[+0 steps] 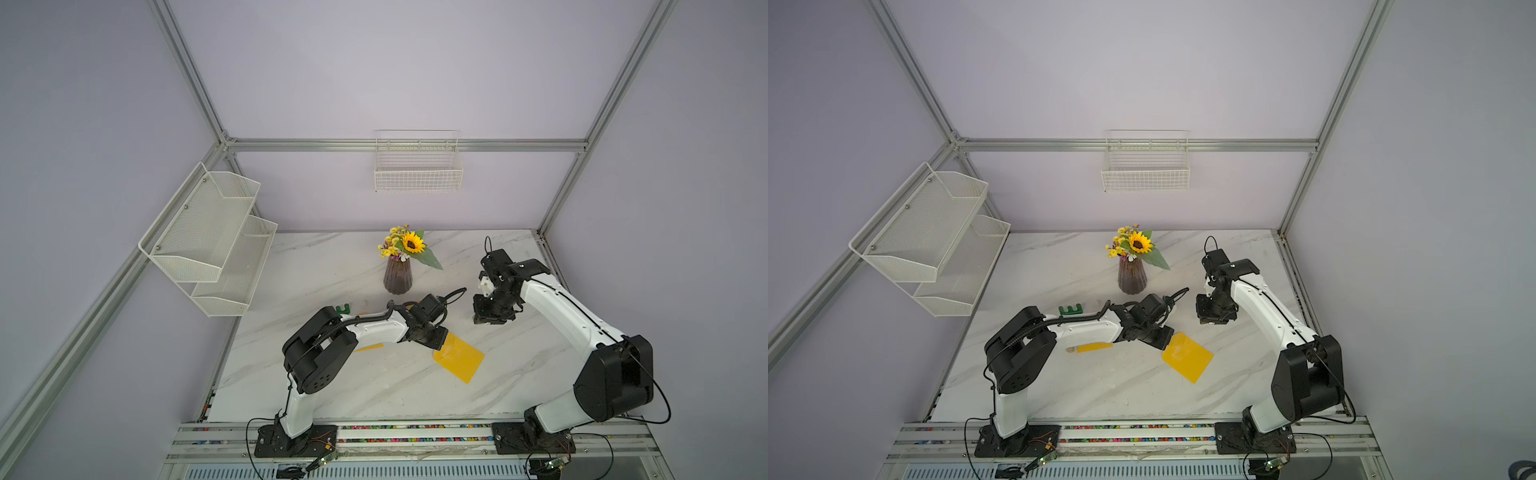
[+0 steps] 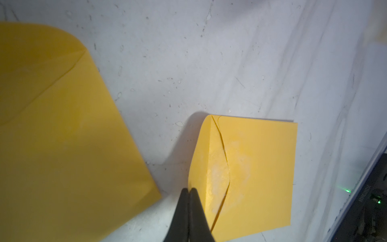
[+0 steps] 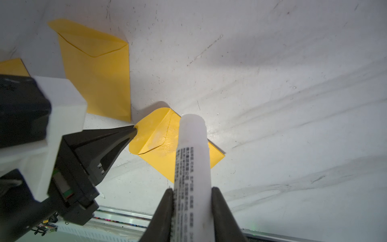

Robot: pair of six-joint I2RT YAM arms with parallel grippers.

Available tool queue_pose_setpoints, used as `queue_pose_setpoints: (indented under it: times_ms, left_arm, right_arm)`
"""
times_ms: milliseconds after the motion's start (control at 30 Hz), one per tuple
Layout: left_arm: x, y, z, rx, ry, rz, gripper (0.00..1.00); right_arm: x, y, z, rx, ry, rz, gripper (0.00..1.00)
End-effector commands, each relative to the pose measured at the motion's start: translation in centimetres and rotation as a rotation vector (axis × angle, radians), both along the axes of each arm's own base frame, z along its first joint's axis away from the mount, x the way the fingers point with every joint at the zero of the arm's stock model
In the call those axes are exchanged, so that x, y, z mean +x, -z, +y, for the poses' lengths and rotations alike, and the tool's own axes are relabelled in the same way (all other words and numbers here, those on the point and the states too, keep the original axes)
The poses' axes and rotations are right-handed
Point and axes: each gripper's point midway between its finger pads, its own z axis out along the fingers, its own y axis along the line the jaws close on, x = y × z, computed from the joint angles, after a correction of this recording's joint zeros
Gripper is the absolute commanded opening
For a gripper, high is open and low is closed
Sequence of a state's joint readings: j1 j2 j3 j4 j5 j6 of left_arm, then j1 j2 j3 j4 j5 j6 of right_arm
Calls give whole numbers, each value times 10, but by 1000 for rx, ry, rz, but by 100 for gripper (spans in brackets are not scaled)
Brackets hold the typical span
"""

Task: Seal the envelope with a glue stick
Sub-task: Seal the envelope at the center of the board.

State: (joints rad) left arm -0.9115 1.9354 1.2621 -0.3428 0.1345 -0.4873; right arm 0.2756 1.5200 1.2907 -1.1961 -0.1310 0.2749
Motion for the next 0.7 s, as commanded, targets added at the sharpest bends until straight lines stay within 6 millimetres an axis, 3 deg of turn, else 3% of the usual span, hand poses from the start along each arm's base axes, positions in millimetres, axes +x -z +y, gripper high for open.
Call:
queue_pose_setpoints:
  times_ms: [0, 200, 667]
  left_arm:
    - [2, -29, 14, 32, -3, -64, 3]
    - [-6, -28, 20, 116, 17, -88, 3]
    - [-25, -15, -10, 115, 52, -55, 3]
  right_arm:
    - [2, -4, -2, 1, 0, -31, 0]
    - [7, -3, -4, -18, -2, -35, 0]
    - [7, -4, -1, 3, -3, -51, 0]
